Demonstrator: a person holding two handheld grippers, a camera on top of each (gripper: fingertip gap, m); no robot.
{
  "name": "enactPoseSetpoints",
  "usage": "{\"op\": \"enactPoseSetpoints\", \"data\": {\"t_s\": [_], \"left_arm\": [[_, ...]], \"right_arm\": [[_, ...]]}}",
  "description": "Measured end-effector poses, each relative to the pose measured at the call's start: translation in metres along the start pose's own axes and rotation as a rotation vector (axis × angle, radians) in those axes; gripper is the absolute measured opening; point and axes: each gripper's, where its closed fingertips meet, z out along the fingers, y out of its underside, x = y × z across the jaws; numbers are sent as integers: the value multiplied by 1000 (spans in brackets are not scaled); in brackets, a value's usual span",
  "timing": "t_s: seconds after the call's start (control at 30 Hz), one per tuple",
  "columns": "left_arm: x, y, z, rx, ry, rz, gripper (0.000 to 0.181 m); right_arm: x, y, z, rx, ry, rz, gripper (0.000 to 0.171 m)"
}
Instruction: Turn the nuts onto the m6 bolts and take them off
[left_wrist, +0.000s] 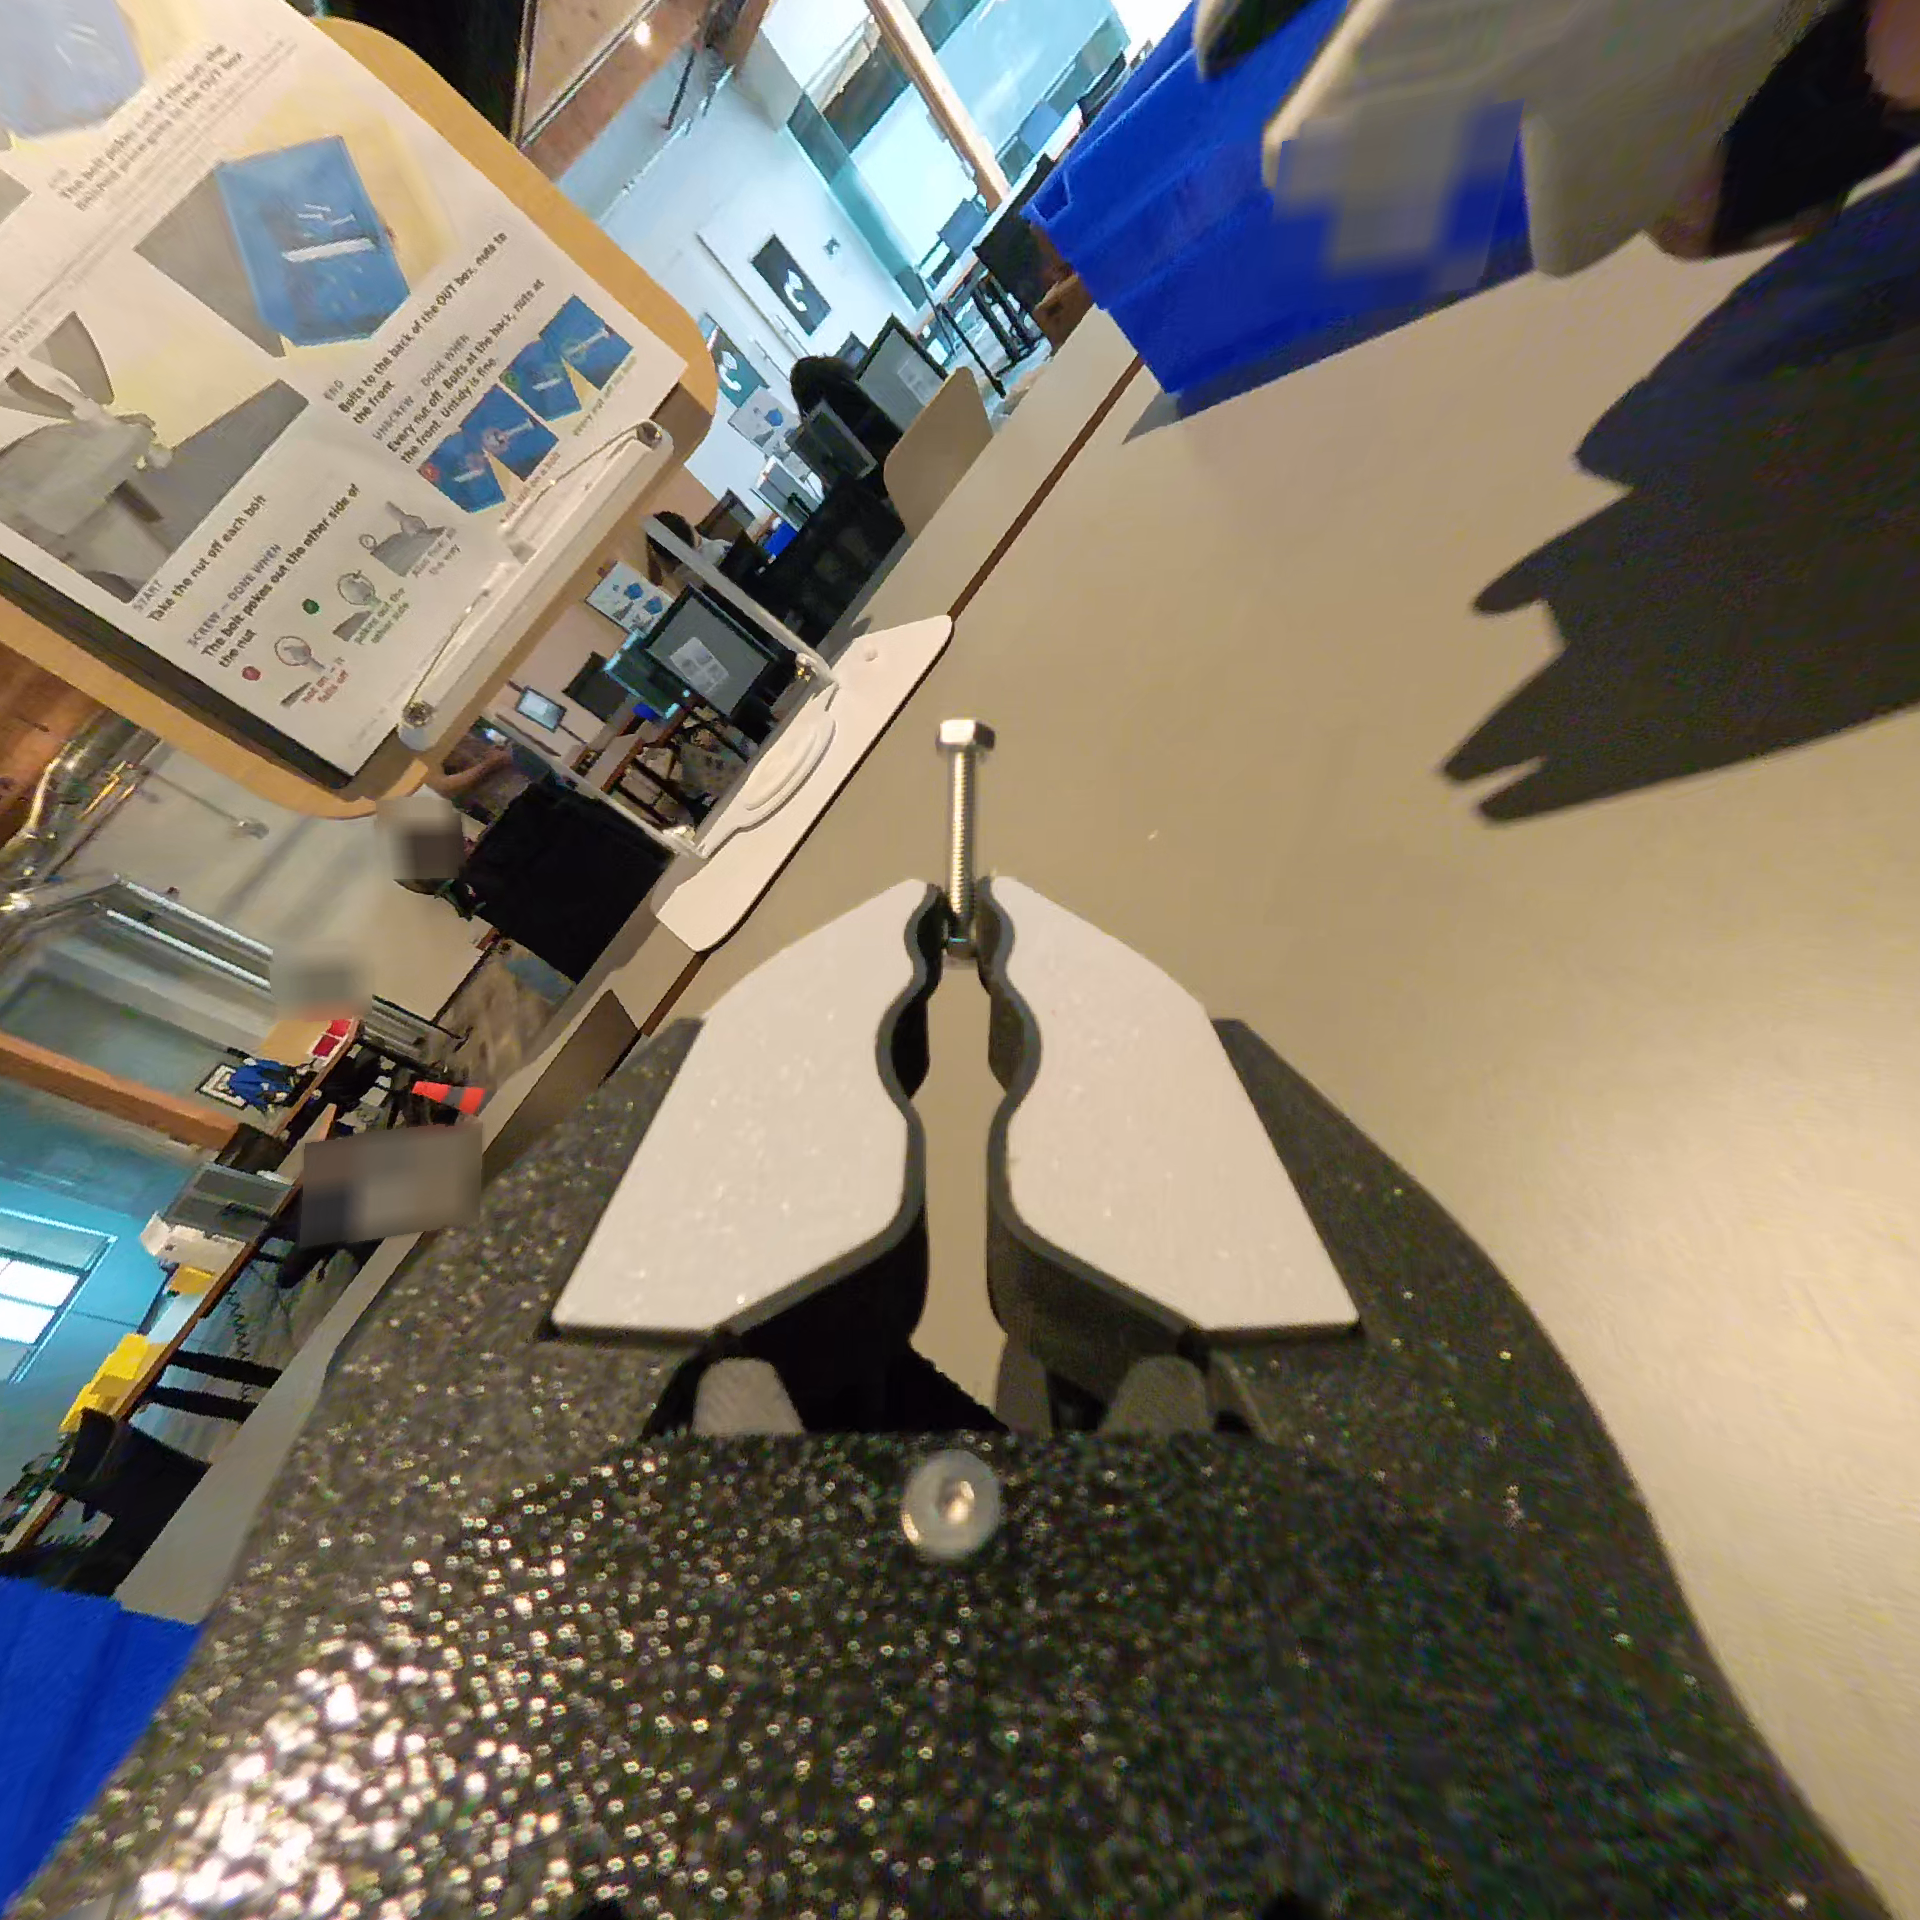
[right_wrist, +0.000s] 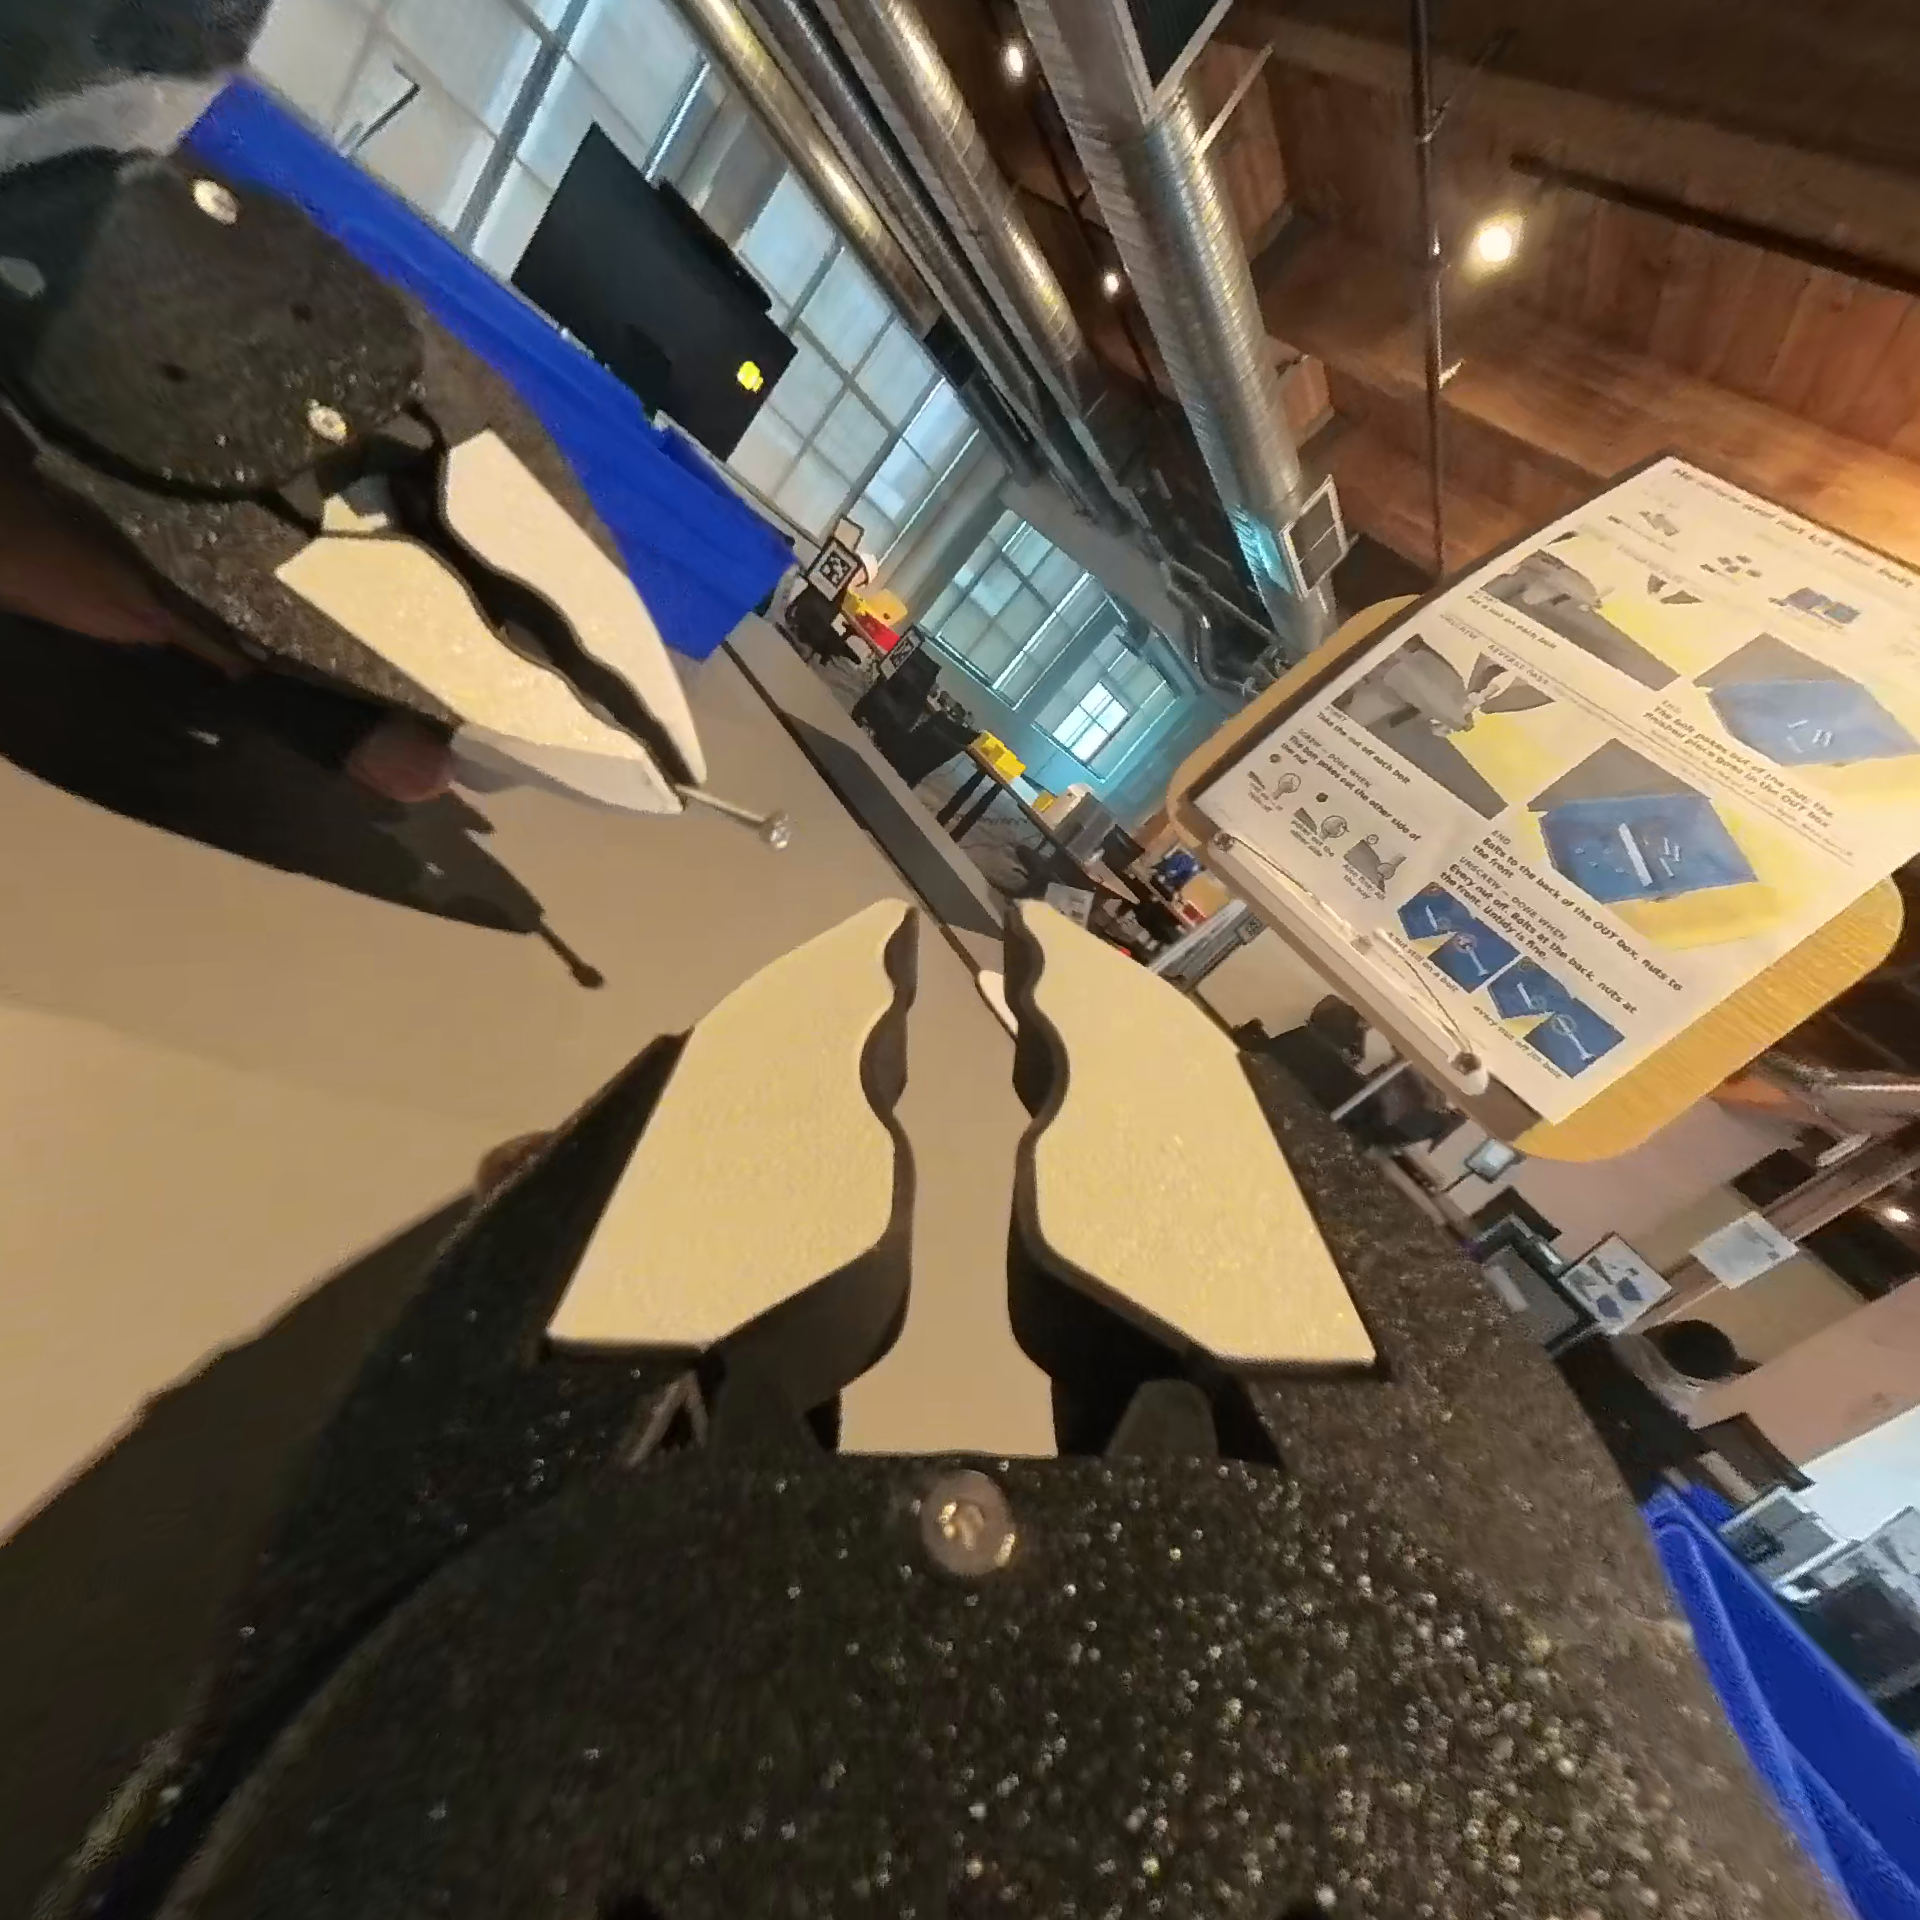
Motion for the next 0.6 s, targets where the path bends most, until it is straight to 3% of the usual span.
{"op": "enactPoseSetpoints", "data": {"t_s": [0.6], "left_arm": [[12,-6,-2,-7,3,75,5]], "right_arm": [[-7,-17,-11,49,-27,43,13]]}}
